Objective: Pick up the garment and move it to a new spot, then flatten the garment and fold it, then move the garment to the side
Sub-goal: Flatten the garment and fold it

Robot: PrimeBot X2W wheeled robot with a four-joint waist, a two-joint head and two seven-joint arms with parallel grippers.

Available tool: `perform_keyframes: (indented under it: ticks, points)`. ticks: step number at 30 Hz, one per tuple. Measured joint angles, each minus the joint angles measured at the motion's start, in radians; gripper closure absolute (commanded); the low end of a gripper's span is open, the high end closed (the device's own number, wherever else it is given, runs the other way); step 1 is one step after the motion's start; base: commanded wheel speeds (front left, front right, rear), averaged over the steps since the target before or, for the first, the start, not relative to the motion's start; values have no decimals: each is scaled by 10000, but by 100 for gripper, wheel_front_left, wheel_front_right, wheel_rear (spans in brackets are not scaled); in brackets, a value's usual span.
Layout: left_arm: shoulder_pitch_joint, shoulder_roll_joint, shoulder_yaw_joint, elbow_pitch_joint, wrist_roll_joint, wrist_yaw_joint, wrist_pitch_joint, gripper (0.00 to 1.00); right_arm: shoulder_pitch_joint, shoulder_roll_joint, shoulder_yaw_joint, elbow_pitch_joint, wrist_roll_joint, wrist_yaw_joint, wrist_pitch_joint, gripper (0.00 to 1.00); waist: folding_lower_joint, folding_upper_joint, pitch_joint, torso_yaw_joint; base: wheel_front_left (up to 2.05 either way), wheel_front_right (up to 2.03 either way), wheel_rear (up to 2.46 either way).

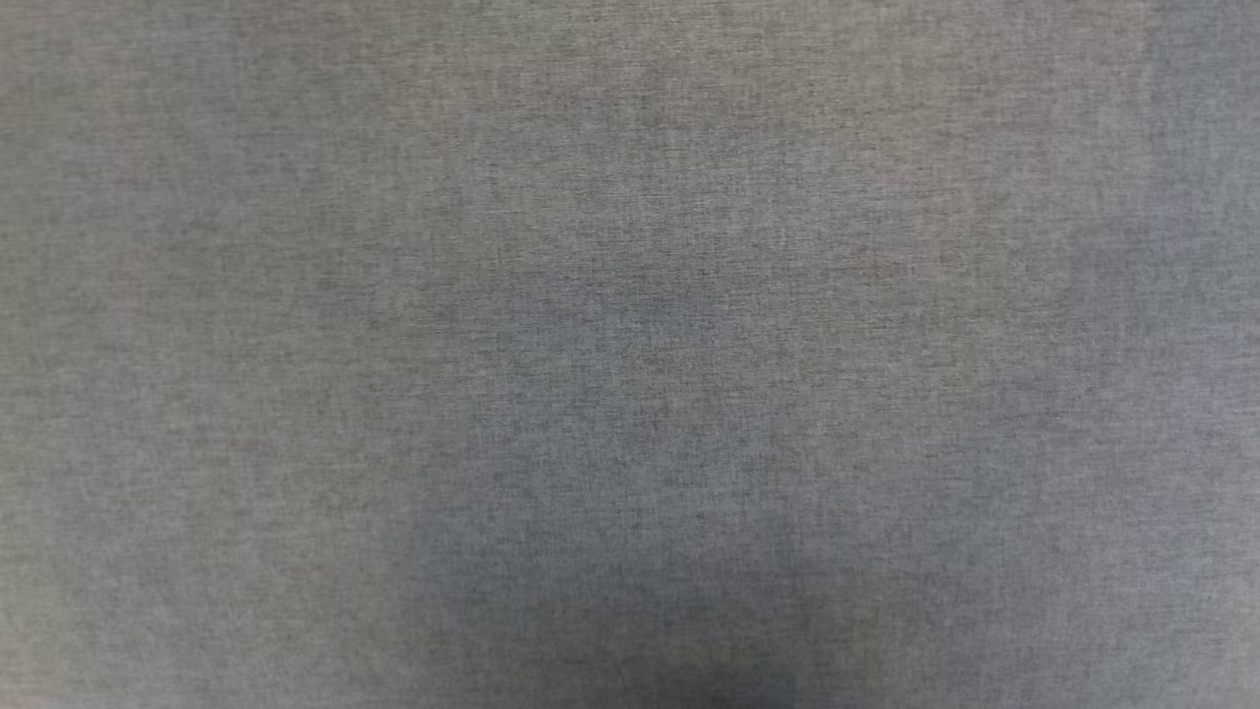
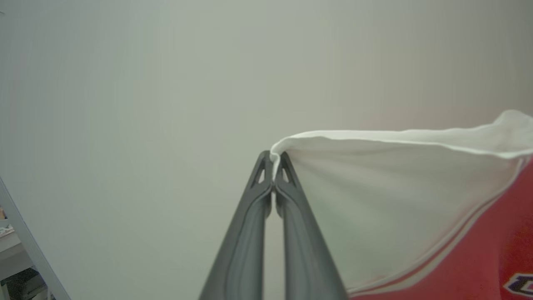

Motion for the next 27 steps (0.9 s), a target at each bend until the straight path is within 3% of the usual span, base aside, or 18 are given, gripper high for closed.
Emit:
perform_keyframes:
  ticks: [7, 17, 27]
  points:
    - [3237, -543, 186, -1262, -558, 2, -2, 100, 1673, 44, 955, 314, 458, 0, -694, 100, 0, 0, -390, 177, 0, 0, 0]
    - [7934, -1210, 477, -2470, -1106, 104, 0, 100, 4823, -278, 1931, 15, 2010, -2, -1003, 100, -3, 0, -1628, 401, 0, 0, 0]
    - [11625, -1097, 125, -2445, -1841, 86, 182, 100, 8230, -892, 3154, -704, 3442, -2, -773, 100, -3, 0, -3330, 648, 0, 0, 0]
